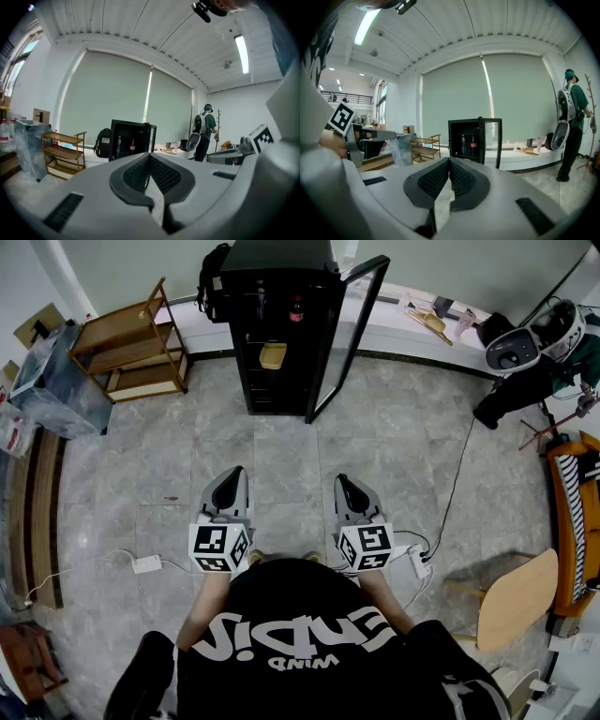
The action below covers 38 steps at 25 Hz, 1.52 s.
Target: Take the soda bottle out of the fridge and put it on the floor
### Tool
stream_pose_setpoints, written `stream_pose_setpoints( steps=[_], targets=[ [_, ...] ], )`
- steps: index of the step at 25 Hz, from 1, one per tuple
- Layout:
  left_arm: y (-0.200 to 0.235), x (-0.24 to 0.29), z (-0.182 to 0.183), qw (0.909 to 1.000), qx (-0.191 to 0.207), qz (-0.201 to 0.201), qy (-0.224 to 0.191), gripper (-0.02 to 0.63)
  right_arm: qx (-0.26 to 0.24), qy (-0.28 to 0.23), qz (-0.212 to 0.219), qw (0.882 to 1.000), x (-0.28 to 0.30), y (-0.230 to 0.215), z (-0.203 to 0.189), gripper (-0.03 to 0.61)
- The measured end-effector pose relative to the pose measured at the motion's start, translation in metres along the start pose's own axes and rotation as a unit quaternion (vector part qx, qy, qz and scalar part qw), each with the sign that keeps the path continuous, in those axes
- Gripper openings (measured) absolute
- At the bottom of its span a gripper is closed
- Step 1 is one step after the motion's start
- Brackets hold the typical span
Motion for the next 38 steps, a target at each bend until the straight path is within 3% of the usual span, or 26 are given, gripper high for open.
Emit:
stream_pose_setpoints(
  steps=[9,23,31,38],
  targets=[
    [-0.013,0.001,0.005,0.9998,0.003,-0.008,-0.015,0.006,0.020,-0.009,0.029,0.999,-0.004,-0.019,0.007,0.025],
    [-0.049,0.010,-0.003,0.9995,-0.015,0.023,-0.016,0.008,0.024,-0.004,0.062,0.998,-0.015,-0.062,-0.004,0.025],
    [-0.019,0.078,0.005,0.9995,-0.008,0.000,-0.031,0.008,0.010,-0.003,0.043,0.999,0.026,-0.084,-0.004,0.025],
    [0.039,0.171,0.019,0.9993,-0.003,-0.027,-0.024,0.007,0.024,-0.008,0.020,0.999,0.118,-0.109,0.021,0.025]
  ],
)
Point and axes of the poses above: the fingertips, and each gripper's own axes: x forward along the fingers, y to its left, z out of its top, the point moved 10 cm from there along -x, backward along the fingers, and after that the axes turned 4 degrees about x, right-handed, at the moved point
